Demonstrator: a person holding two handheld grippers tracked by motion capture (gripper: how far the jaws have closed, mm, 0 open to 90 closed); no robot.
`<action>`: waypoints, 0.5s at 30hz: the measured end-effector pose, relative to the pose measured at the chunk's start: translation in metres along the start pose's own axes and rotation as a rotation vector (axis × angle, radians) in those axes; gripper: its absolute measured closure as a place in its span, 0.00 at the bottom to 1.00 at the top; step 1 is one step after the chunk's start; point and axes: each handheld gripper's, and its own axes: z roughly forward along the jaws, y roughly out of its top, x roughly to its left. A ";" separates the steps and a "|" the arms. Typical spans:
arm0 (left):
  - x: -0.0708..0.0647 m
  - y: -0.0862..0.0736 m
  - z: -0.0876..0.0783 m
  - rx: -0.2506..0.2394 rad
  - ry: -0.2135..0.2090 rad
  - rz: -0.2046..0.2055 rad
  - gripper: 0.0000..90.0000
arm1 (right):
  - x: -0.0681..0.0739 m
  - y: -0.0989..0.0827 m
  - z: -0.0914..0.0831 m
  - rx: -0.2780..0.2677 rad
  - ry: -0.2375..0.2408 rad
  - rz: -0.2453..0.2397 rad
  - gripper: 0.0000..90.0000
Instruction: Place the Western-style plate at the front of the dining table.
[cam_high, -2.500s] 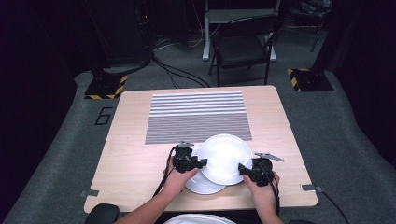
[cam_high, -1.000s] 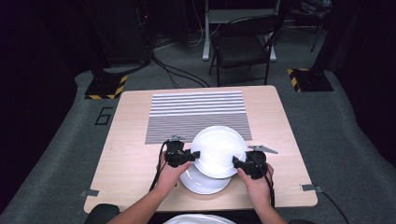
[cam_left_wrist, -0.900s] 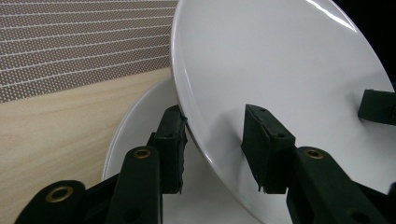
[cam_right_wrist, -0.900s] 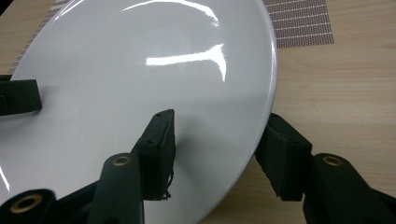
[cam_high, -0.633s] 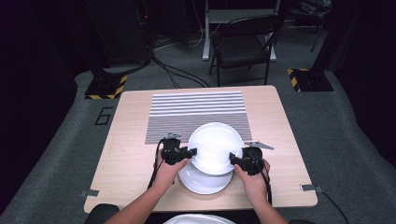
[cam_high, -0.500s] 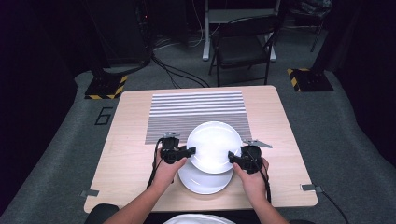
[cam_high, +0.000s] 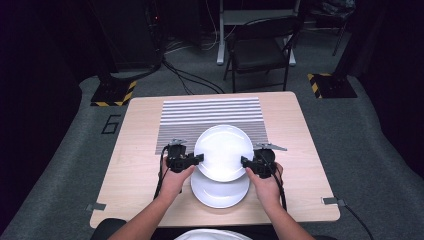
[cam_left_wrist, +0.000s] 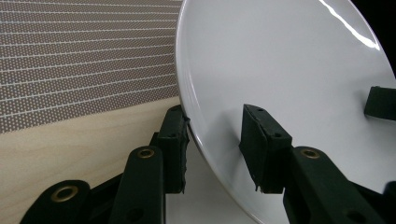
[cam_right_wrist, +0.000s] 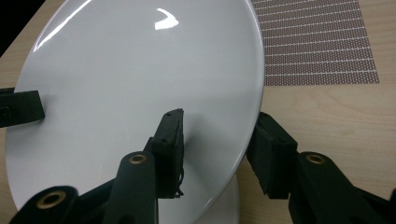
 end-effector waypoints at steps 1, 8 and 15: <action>0.001 0.000 0.000 -0.002 0.001 -0.003 0.68 | 0.001 0.001 0.000 -0.003 -0.003 -0.003 0.65; 0.009 0.004 -0.004 -0.017 0.014 -0.019 0.68 | 0.009 0.009 0.007 -0.004 0.005 -0.018 0.66; 0.014 0.010 -0.007 -0.031 0.014 -0.032 0.69 | 0.014 0.016 0.011 -0.009 0.017 -0.021 0.66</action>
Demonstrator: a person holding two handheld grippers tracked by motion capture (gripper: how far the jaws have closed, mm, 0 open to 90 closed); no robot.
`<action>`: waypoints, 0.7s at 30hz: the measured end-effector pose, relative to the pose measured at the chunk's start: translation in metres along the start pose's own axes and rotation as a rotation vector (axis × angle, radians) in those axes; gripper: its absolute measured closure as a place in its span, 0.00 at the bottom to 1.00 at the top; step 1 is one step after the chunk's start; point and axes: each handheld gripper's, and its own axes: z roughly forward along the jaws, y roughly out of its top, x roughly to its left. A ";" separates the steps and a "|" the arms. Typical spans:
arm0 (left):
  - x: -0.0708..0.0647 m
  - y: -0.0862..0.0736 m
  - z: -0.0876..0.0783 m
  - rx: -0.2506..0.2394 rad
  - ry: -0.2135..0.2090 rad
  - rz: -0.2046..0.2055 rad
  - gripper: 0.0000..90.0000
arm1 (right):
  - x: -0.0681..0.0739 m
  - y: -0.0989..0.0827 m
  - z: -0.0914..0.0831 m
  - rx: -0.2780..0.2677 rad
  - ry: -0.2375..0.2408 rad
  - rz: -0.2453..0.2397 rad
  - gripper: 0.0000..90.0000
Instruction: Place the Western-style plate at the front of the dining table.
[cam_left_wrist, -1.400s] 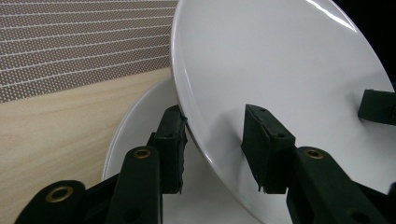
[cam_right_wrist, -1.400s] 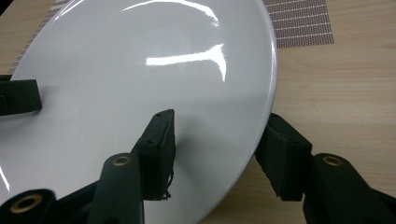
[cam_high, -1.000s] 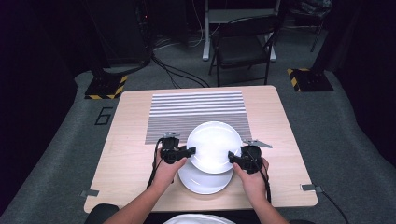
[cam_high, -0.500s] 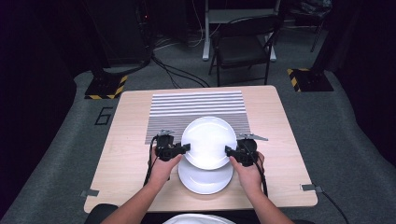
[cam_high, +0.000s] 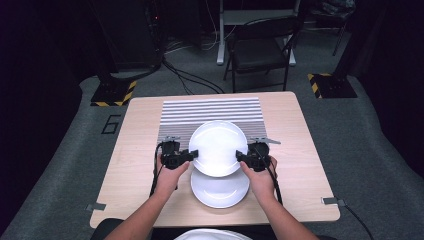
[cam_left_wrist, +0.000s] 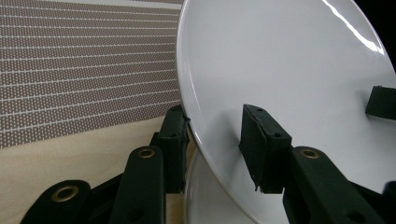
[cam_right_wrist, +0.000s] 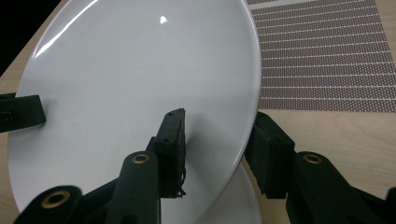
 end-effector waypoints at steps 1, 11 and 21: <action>0.001 0.001 0.000 0.002 0.000 0.003 0.69 | 0.001 0.001 0.000 0.002 0.001 0.001 0.66; 0.002 0.010 0.000 -0.004 0.000 0.009 0.69 | 0.001 0.009 0.002 -0.001 0.003 0.002 0.66; 0.003 0.018 0.001 -0.003 0.002 0.007 0.69 | 0.000 0.016 0.005 -0.003 0.008 0.006 0.66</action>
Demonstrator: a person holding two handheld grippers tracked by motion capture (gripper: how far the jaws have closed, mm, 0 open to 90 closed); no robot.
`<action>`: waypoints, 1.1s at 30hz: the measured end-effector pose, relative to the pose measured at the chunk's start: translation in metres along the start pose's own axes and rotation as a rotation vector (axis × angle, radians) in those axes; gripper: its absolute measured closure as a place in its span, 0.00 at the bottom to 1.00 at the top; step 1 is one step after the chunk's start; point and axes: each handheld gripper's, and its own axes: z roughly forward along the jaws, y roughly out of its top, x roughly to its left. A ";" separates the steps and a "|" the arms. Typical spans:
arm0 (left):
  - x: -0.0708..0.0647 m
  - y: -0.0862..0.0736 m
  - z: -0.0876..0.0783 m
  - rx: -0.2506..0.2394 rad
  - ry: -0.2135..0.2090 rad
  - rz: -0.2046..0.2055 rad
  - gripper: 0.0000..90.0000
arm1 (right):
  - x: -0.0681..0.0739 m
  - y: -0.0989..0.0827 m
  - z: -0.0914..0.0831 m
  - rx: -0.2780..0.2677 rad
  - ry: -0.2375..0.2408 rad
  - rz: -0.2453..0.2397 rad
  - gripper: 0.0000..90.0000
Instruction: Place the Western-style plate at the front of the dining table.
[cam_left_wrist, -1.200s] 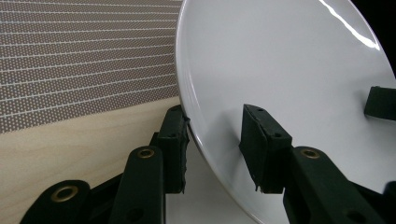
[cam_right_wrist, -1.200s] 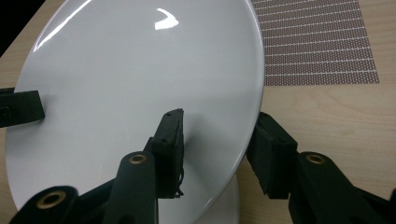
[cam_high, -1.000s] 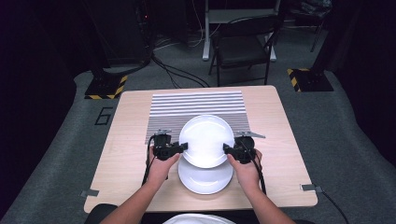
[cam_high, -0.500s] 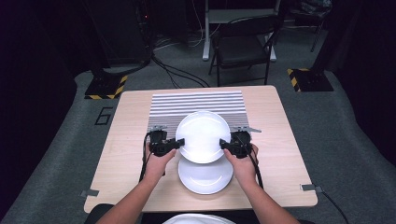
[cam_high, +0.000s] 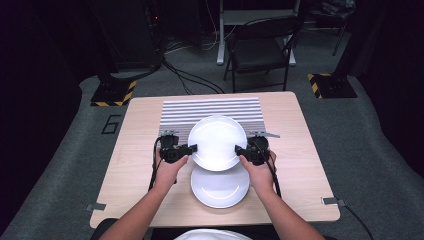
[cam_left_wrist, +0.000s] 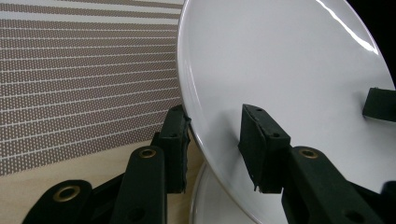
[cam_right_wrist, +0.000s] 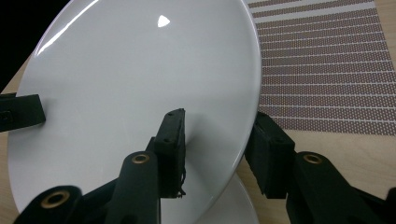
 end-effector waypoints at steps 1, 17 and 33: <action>0.000 0.001 0.000 -0.001 -0.002 0.000 0.69 | 0.000 0.001 0.000 -0.001 -0.001 -0.001 0.66; 0.001 0.017 0.000 -0.007 0.008 0.001 0.69 | 0.004 0.016 0.001 -0.015 -0.005 -0.013 0.66; 0.005 0.033 0.002 -0.013 -0.004 -0.017 0.69 | 0.006 0.034 0.004 -0.026 -0.008 -0.011 0.66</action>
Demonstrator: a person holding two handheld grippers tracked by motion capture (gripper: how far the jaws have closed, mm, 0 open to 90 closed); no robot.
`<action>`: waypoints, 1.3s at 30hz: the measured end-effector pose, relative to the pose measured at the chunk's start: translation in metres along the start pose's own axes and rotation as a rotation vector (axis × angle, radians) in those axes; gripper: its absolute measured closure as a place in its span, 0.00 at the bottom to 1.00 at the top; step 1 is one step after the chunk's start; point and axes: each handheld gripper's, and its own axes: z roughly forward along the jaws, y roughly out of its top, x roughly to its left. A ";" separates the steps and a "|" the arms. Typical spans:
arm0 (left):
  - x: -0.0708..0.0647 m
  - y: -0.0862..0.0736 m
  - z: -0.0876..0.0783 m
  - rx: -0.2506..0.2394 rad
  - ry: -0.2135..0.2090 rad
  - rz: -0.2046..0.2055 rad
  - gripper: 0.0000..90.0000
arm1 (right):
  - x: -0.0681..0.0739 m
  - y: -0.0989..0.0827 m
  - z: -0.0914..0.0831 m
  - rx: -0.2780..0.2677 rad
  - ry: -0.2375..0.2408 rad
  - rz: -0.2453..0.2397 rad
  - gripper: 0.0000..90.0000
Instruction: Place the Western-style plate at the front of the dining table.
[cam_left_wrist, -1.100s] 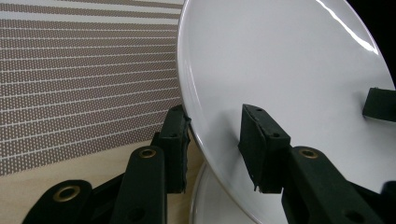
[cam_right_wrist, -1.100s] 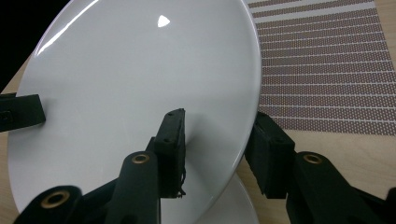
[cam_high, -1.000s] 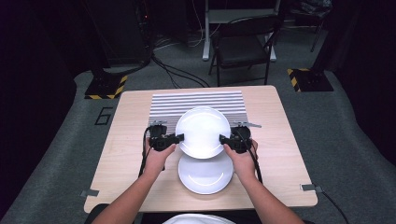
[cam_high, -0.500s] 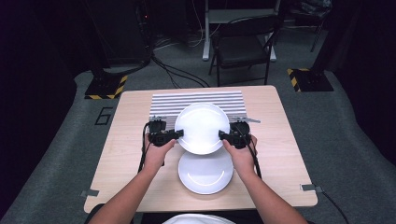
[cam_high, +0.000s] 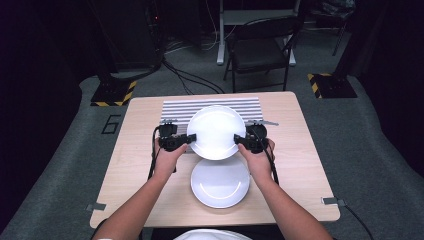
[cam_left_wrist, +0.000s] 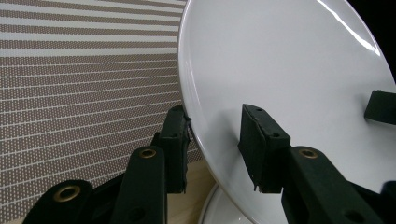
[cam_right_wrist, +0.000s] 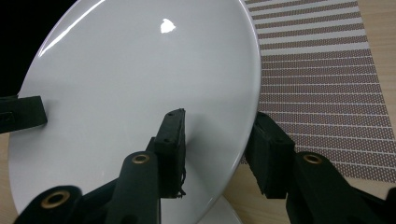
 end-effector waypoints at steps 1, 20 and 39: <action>0.000 0.001 0.000 0.001 -0.002 0.000 0.69 | 0.000 0.001 0.000 0.002 0.002 -0.003 0.66; 0.012 0.015 0.007 0.000 0.006 -0.023 0.69 | 0.005 0.016 0.012 -0.001 -0.002 -0.013 0.66; 0.025 0.024 0.027 0.017 0.024 -0.031 0.70 | -0.001 0.025 0.039 0.011 -0.016 -0.009 0.66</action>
